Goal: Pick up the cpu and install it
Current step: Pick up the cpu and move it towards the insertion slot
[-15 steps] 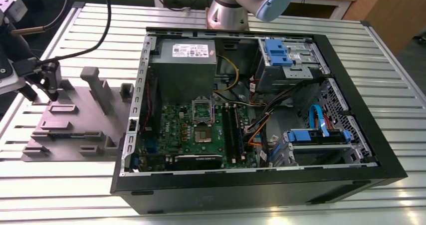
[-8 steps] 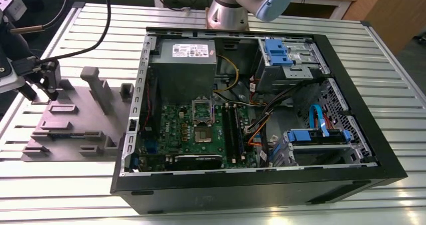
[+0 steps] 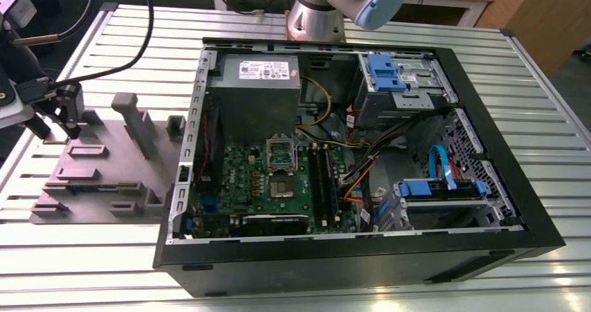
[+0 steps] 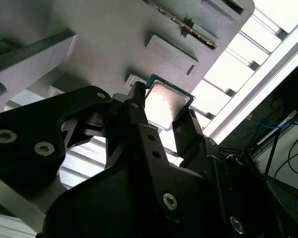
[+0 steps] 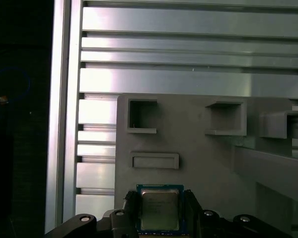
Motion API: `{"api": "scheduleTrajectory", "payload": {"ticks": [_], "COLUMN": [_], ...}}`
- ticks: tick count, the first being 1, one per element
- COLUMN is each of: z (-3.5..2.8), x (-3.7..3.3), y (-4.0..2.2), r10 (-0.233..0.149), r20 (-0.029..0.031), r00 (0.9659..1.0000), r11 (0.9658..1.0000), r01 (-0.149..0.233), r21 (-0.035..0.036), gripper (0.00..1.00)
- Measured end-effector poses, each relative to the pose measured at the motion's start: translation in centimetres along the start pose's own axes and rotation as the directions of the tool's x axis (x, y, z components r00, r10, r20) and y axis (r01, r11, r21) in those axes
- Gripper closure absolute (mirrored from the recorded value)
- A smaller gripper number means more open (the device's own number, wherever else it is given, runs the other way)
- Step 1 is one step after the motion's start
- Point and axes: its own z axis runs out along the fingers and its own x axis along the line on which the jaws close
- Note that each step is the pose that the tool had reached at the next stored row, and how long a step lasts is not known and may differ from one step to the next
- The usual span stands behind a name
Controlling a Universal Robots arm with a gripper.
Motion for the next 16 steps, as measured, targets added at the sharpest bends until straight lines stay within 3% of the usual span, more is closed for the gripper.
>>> {"api": "scheduleTrajectory", "payload": {"ticks": [8,16], "z": [-0.2,-1.01], "x": [0.0,-0.01], "y": [0.01,0.04], "r10": [0.0,0.0], "r20": [-0.0001,0.0], "r00": [1.0,1.0], "r11": [1.0,1.0], "r01": [0.0,0.0], "r21": [0.0,0.0], "gripper": [0.53,0.53]}}
